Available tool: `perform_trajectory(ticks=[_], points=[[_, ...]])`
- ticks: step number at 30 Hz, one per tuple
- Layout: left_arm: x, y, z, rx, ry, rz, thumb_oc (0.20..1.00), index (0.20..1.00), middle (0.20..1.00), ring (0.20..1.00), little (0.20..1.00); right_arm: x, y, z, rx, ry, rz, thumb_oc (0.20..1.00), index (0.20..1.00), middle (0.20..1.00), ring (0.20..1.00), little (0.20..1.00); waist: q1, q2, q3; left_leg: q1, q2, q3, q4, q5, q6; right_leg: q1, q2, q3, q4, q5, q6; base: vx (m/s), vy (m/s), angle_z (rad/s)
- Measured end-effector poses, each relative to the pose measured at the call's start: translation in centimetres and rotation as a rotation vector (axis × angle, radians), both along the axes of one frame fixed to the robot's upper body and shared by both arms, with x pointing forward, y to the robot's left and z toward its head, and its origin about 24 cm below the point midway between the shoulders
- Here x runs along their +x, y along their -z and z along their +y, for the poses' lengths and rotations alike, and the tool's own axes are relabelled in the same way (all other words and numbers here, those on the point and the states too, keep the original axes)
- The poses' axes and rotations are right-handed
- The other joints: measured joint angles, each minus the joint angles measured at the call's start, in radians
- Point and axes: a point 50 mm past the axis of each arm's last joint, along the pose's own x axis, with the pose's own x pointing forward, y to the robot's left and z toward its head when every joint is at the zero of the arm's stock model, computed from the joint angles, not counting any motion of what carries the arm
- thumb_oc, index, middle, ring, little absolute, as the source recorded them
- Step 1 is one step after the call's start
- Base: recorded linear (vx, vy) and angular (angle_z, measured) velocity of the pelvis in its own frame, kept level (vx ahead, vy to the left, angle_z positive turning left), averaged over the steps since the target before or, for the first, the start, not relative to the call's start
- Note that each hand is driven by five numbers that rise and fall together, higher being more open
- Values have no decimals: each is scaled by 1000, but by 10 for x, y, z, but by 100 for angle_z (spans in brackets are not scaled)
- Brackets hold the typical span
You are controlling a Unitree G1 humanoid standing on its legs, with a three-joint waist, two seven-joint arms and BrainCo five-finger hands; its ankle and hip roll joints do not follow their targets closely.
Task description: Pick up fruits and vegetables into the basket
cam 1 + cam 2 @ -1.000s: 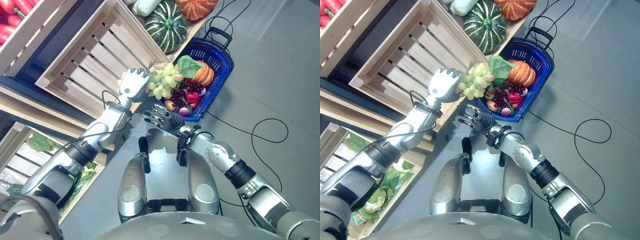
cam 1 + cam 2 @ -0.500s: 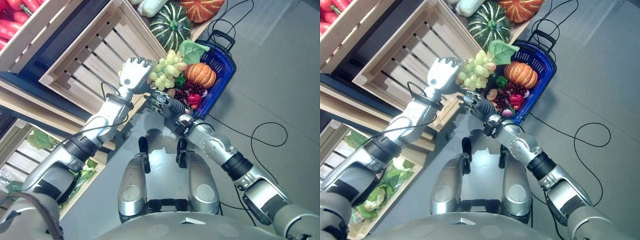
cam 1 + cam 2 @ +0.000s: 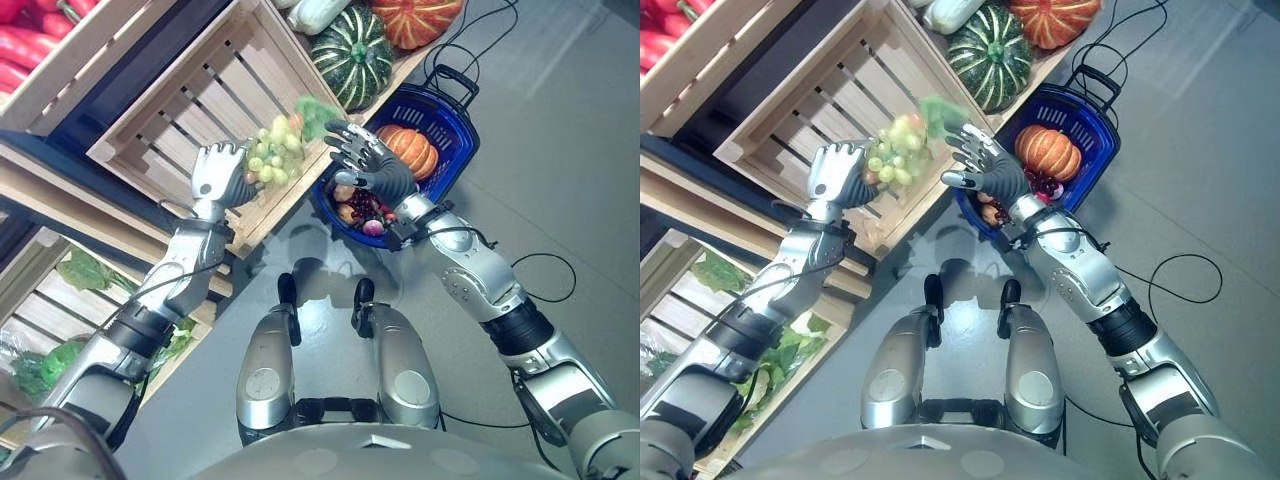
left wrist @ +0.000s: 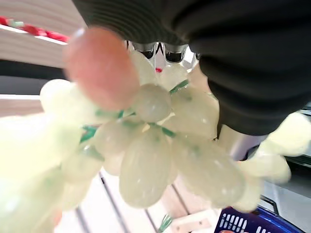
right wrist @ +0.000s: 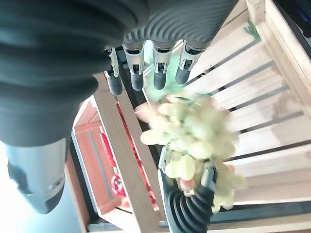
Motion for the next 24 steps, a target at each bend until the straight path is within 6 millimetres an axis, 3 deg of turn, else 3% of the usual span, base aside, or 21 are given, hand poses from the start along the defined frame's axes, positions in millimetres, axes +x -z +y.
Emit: perform_trajectory(ticks=[11,24], points=[[-3,-8,-3,-1,34,-109,200,200,200,200,200,0,3,6,128,7,67,1000,1000,1000,1000,1000,6,0,0,-5,-4,-6,0,2,3,1,-5,-6,3,-2,3,3,-8,1],[-3,-25,-18,119,106,-251,200,200,200,200,200,7,32,-3,166,85,190,1000,1000,1000,1000,1000,1,-1,0,0,-5,-8,0,2,3,6,-5,-7,3,-2,3,0,0,0]])
